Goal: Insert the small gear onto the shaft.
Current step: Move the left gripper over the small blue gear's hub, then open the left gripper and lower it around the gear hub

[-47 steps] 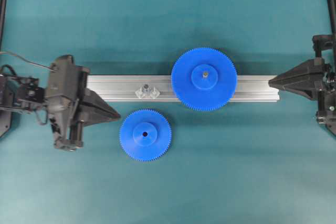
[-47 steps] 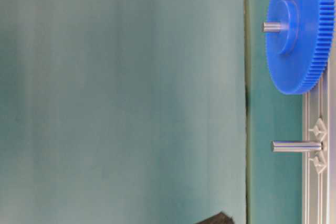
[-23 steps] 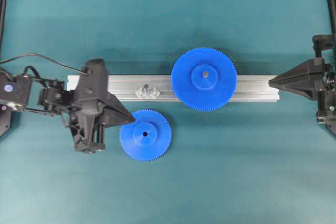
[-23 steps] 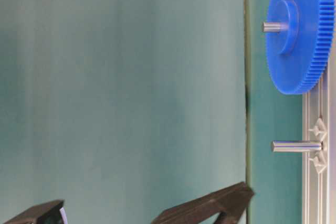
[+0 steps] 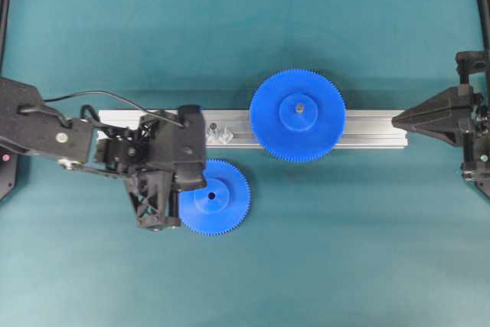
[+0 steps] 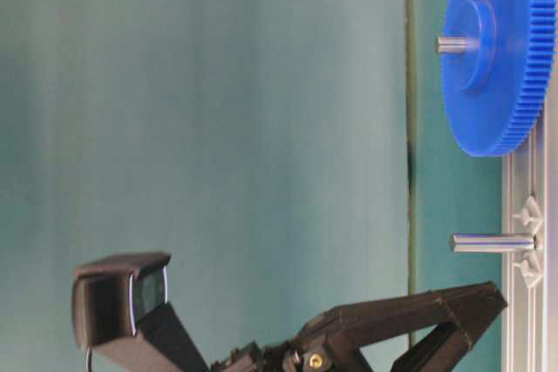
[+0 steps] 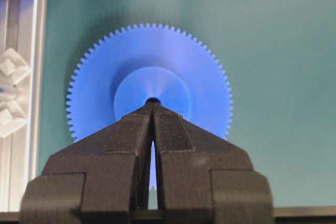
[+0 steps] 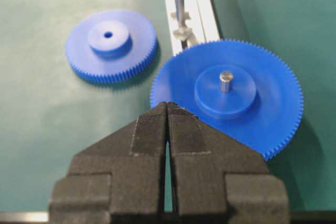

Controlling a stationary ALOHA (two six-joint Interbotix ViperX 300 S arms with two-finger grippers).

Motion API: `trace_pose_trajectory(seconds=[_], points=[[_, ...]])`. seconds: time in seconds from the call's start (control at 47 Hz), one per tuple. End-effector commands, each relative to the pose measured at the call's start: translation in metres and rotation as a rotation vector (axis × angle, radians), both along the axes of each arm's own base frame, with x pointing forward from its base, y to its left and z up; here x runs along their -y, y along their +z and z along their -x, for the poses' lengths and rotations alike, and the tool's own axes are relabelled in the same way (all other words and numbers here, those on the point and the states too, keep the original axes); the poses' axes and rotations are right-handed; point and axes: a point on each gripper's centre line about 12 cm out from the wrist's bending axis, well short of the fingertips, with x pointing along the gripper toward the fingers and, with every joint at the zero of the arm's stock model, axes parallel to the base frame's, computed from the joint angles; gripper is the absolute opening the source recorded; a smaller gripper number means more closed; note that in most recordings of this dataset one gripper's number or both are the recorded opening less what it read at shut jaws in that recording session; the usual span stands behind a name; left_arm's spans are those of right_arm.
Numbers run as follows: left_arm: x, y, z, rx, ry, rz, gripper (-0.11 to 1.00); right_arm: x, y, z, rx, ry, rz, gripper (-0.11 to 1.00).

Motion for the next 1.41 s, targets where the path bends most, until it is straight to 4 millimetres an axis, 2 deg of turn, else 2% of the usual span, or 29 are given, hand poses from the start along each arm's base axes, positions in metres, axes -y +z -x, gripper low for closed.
trace_pose_trajectory(seconds=[0.0, 0.937, 1.384], points=[[0.002, 0.01, -0.008, 0.017, -0.006, -0.001, 0.0, 0.001, 0.006, -0.003, 0.014, -0.008, -0.011, 0.0], [0.006, -0.008, -0.044, -0.225, -0.063, -0.074, 0.0, 0.001, -0.002, -0.001, -0.01, -0.008, -0.013, 0.0], [0.012, -0.012, -0.051, -0.304, -0.094, -0.095, 0.0, 0.001, -0.004, 0.0, -0.024, -0.007, -0.013, 0.0]])
